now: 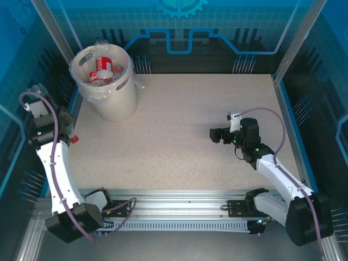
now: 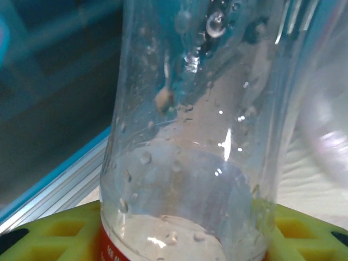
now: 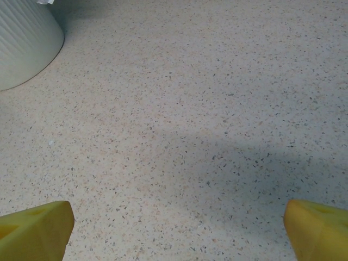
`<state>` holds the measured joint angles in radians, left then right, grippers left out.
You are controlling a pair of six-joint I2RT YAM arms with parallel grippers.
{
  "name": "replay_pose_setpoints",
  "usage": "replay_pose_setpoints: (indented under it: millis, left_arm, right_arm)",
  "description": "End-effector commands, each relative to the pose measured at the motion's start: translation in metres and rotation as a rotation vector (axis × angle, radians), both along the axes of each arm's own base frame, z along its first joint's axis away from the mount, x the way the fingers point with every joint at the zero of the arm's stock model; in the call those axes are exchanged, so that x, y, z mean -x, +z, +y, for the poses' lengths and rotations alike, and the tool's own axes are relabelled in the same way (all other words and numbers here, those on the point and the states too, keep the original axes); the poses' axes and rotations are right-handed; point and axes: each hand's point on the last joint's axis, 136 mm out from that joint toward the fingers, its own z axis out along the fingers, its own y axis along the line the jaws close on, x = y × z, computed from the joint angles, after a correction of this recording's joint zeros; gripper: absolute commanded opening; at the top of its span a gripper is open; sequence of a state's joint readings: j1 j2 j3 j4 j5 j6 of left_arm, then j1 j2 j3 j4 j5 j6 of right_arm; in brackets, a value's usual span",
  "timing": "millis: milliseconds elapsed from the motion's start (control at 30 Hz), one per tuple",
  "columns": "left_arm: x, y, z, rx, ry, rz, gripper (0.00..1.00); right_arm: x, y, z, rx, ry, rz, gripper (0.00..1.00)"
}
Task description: Put the plastic bottles in the bin
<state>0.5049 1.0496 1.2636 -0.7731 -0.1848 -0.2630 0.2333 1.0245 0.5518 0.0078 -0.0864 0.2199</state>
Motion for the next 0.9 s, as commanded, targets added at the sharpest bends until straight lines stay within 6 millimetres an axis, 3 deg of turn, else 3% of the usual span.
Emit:
replay_pose_setpoints:
  millis: [0, 233, 367, 600, 767, 867]
  left_arm:
    - [-0.019, 0.043, -0.026, 0.001, -0.102, -0.102, 0.53]
    - [-0.059, 0.113, -0.087, -0.026, -0.341, -0.212, 0.48]
    - [-0.089, 0.138, -0.12, -0.006, -0.488, -0.244, 0.45]
    - [-0.158, 0.15, -0.145, -0.066, -0.643, -0.223, 0.45]
    - [-0.207, 0.148, -0.138, -0.112, -0.647, -0.193, 0.45]
    - [-0.23, 0.136, -0.132, -0.127, -0.642, -0.145, 0.45]
  right_arm:
    - [-0.004, 0.017, -0.004, 0.0, -0.022, -0.037, 1.0]
    - [0.001, 0.018, -0.001, 0.04, -0.02, -0.037, 1.0]
    - [0.004, 0.02, 0.0, 0.043, -0.024, -0.039, 1.0]
    - [0.013, 0.021, 0.002, 0.066, -0.023, -0.033, 1.0]
    - [0.02, 0.023, -0.001, 0.081, -0.034, -0.034, 1.0]
    - [0.023, 0.024, -0.002, 0.091, -0.04, -0.038, 1.0]
